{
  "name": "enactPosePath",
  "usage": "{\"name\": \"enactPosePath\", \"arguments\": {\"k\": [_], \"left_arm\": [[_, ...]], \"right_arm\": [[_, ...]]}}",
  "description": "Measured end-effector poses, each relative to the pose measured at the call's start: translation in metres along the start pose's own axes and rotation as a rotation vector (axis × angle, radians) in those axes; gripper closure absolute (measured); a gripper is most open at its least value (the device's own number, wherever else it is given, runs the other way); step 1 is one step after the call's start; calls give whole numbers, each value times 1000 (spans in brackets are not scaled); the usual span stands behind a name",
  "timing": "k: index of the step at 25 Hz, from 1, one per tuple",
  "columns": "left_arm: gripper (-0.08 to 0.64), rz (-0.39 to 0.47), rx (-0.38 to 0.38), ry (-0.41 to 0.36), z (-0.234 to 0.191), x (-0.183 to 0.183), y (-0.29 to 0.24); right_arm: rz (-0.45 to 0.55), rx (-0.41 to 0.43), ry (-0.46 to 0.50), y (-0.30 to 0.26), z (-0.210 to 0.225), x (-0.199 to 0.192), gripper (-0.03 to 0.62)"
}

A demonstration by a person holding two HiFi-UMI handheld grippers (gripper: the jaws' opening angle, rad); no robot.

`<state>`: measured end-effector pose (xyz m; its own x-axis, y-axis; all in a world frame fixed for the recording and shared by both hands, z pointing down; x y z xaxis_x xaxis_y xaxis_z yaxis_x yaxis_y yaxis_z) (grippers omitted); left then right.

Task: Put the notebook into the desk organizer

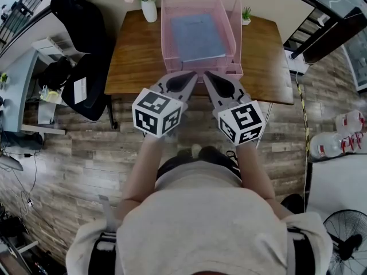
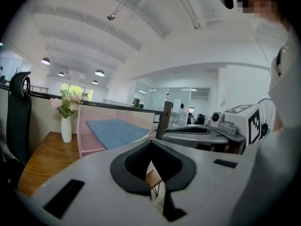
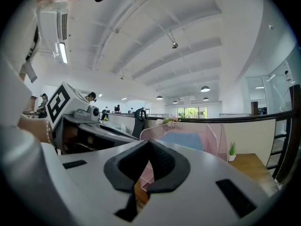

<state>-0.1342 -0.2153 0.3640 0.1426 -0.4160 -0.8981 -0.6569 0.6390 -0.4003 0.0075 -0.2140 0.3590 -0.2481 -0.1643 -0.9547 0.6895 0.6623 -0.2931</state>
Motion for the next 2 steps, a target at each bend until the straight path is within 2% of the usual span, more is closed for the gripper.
{"name": "enactPosePath", "arguments": {"k": [2], "left_arm": [[549,2,-1,9,-1,0,0]], "right_arm": [[2,3,-7,0,1,0,588]]}}
Point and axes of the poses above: the fingertips, and each gripper's own axes: y backward along the fingers, z to its right, x out of its top, the point moved 9 cm from there along y, backward along the fingers, and after that the axes turned 10 degrees about -z, right-handed, at the moved point
